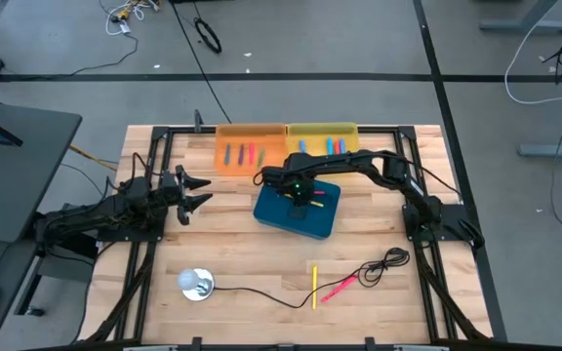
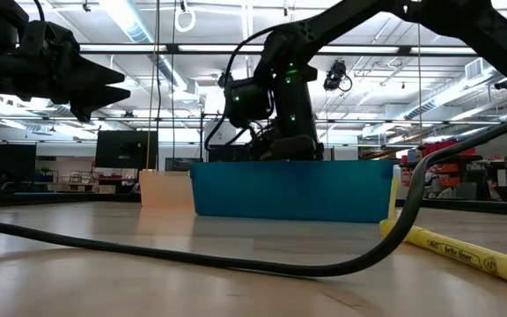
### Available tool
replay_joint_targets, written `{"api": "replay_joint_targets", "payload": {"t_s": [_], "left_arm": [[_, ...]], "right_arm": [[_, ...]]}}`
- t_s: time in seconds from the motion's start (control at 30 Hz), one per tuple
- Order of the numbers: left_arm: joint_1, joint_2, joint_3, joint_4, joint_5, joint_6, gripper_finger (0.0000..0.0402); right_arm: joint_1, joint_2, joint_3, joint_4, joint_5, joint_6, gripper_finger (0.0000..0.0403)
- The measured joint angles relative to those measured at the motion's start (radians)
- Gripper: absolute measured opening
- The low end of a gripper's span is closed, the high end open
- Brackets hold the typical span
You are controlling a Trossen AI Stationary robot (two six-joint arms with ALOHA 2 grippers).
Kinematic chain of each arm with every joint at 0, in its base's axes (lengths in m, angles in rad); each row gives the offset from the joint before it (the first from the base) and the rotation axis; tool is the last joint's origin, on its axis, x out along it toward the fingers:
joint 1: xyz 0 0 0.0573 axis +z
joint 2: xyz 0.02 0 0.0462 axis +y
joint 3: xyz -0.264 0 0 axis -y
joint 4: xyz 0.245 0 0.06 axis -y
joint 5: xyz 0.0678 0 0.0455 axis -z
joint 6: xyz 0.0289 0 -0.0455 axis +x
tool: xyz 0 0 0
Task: Pick & Place Markers
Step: Put the yellow highlighter into the blue bin
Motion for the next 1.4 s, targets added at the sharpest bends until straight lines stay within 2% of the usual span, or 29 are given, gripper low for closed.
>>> {"api": "replay_joint_targets", "payload": {"t_s": [0.17,0.53,0.77,1.07,1.4], "left_arm": [[0.000,0.000,0.000,0.000,0.000,0.000,0.0222],[0.000,0.000,0.000,0.000,0.000,0.000,0.0222],[0.000,0.000,0.000,0.000,0.000,0.001,0.0222],[0.000,0.000,0.000,0.000,0.000,0.000,0.0222],[0.000,0.000,0.000,0.000,0.000,0.000,0.0222]], "right_arm": [[0.000,0.003,0.000,0.006,0.007,-0.013,0.0027],[0.003,0.003,0.000,0.009,0.006,-0.015,0.0115],[0.003,-0.027,0.000,0.008,0.006,0.016,0.0138],[0.004,-0.112,0.000,0.013,-0.090,0.228,0.0139],[0.027,-0.162,0.002,0.004,-0.098,0.592,0.0139]]}}
